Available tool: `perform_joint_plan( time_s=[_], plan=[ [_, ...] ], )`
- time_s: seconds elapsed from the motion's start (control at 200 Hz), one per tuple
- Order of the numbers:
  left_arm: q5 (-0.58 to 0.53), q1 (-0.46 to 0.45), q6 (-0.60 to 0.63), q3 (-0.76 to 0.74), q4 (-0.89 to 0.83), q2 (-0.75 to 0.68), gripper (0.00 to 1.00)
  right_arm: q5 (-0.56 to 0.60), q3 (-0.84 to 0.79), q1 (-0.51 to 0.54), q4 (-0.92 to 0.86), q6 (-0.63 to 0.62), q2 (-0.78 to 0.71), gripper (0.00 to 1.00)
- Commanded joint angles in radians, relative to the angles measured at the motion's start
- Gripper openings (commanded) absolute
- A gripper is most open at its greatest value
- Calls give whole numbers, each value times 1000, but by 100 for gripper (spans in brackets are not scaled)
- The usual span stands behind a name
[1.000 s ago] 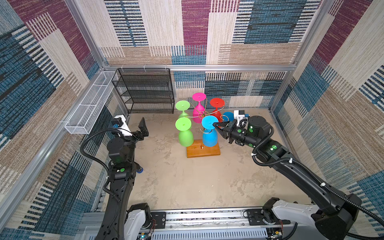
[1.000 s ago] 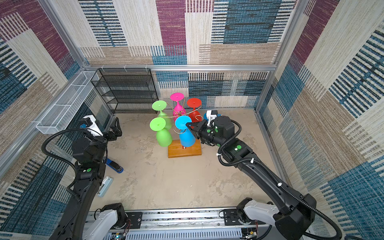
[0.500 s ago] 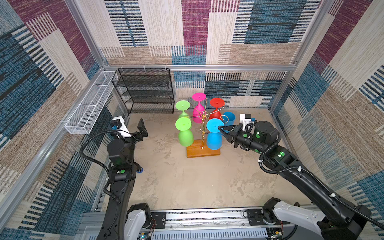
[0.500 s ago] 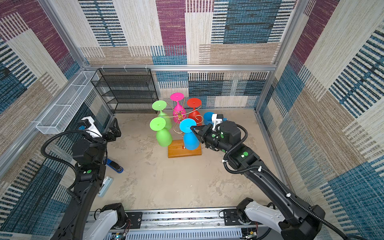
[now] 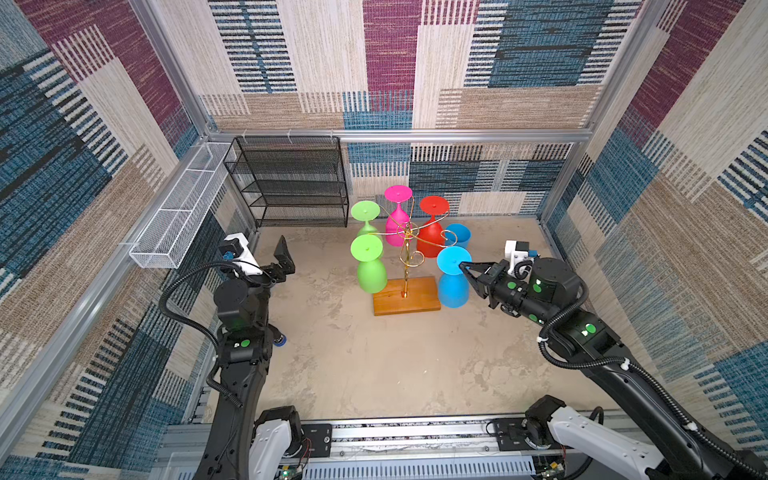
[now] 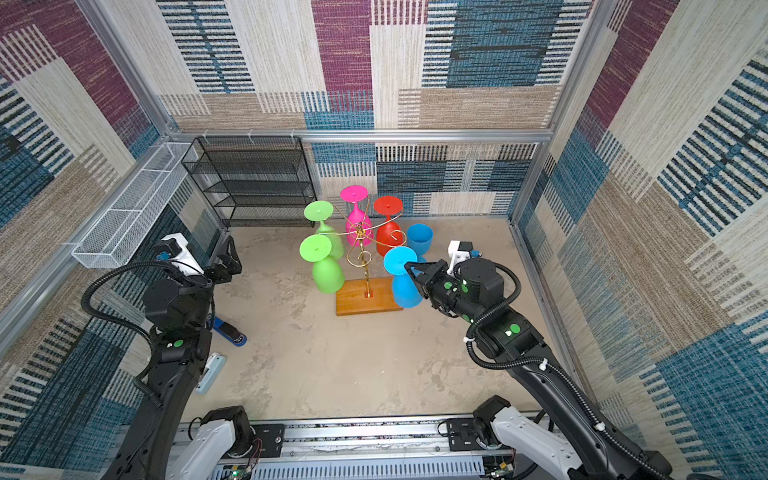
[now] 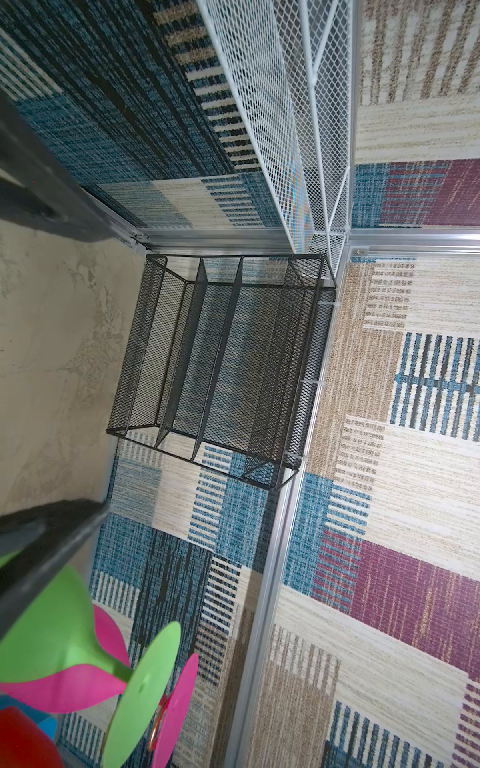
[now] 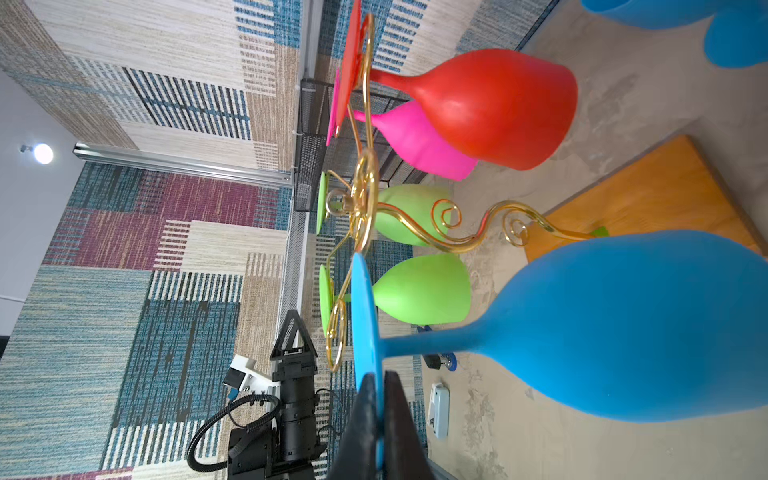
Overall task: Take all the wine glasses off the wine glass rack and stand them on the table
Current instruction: 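Lift the blue glass up and away from the rack with the right gripper, then bring the blue glass toward the left gripper while left gripper reaches to grasp its bowl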
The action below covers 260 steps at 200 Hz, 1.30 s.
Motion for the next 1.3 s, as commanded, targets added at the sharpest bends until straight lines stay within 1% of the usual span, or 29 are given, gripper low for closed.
perform_joint_plan(
  time_s=[0.0, 0.09, 0.225, 0.316, 0.391, 0.451, 0.526, 0.571, 0.626, 0.661, 0.701, 0.751, 0.896, 1.032, 1.112, 1.167, 1.232, 1.297],
  plan=[
    [-4, 1, -5, 2, 44, -3, 98, -5, -9, -45, -8, -32, -25, 0],
    [-5, 2, -1, 3, 41, -6, 99, -1, 13, -102, -38, -78, -37, 0],
    [1, 3, -2, 6, 36, -11, 98, 27, 53, -188, -64, -184, -29, 0],
    [19, 8, -14, 17, 24, -12, 98, 64, 76, -237, -31, -255, -16, 0],
    [63, 10, -16, 44, -2, -16, 96, 103, 97, -251, 36, -312, 1, 0],
    [117, 10, -20, 86, -34, -10, 95, 142, 137, -251, 81, -375, 26, 0],
    [201, 10, -57, 162, -78, 11, 94, 180, 210, -253, 110, -470, 69, 0],
    [281, 10, -82, 213, -126, 31, 92, 191, 260, -252, 122, -527, 96, 0],
    [404, 10, -106, 329, -223, 72, 91, 194, 324, -252, 137, -606, 135, 0],
    [489, 9, -116, 402, -284, 105, 89, 184, 361, -252, 149, -659, 157, 0],
    [585, 9, -153, 481, -324, 139, 86, 159, 393, -253, 168, -708, 186, 0],
    [680, 9, -216, 539, -315, 171, 85, 116, 420, -253, 206, -772, 213, 0],
    [846, -18, -376, 675, -280, 262, 84, -21, 474, -252, 303, -915, 291, 0],
    [939, -101, -447, 792, -281, 361, 81, -186, 571, -252, 320, -1027, 383, 0],
    [966, -157, -463, 848, -280, 420, 79, -300, 596, -251, 356, -1041, 418, 0],
    [985, -195, -473, 883, -275, 457, 76, -368, 607, -247, 378, -1039, 437, 0],
    [1011, -233, -505, 913, -220, 500, 73, -421, 612, -238, 383, -1043, 458, 0],
    [1042, -255, -582, 938, -128, 548, 72, -478, 658, -225, 377, -1056, 477, 0]
  ],
)
